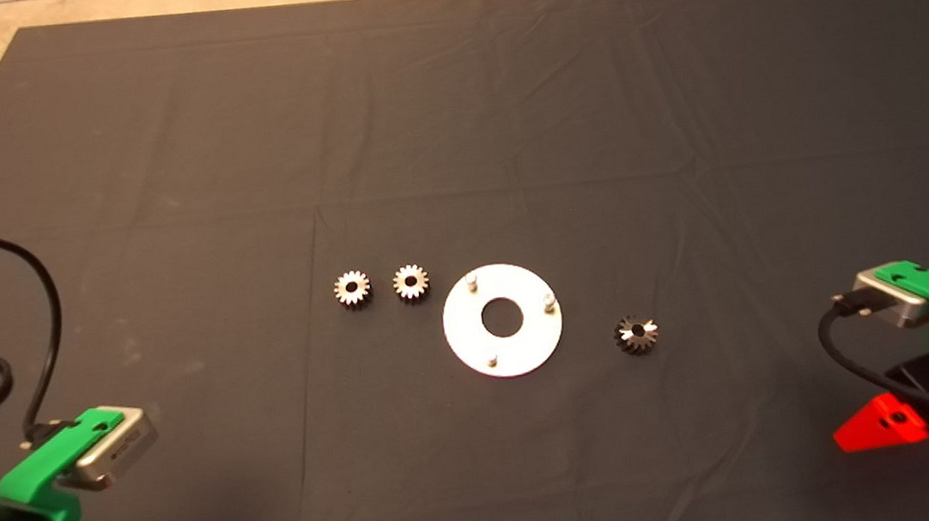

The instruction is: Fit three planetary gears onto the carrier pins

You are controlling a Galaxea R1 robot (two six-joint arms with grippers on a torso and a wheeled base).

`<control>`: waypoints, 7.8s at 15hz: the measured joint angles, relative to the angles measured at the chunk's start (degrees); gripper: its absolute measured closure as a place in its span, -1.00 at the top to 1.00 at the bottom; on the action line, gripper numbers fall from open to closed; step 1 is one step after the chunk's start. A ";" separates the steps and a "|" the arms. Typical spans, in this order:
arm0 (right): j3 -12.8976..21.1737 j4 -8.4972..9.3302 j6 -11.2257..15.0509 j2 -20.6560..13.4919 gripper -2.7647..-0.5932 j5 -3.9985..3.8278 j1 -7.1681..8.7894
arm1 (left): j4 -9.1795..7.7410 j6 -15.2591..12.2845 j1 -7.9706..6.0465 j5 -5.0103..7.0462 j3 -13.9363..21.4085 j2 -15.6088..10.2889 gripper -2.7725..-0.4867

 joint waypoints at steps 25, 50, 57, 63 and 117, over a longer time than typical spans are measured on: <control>-9.84 -31.75 -0.04 21.21 0.87 0.10 -14.85 | -0.15 0.02 0.00 -0.02 0.00 0.12 1.00; -18.47 -35.89 -6.56 21.60 0.81 0.09 -19.84 | -0.17 0.05 0.00 -0.02 0.00 0.10 1.00; -20.76 -36.08 -8.25 21.66 0.56 0.09 -20.49 | -0.17 0.11 0.00 -0.02 0.00 0.10 1.00; -21.37 -36.38 -8.47 21.79 0.33 0.10 -21.24 | -0.17 0.11 0.00 -0.07 0.00 0.10 1.00; -14.70 -39.81 -5.96 23.36 -0.65 -0.12 -15.55 | -0.17 0.14 0.00 -0.24 0.00 0.17 1.00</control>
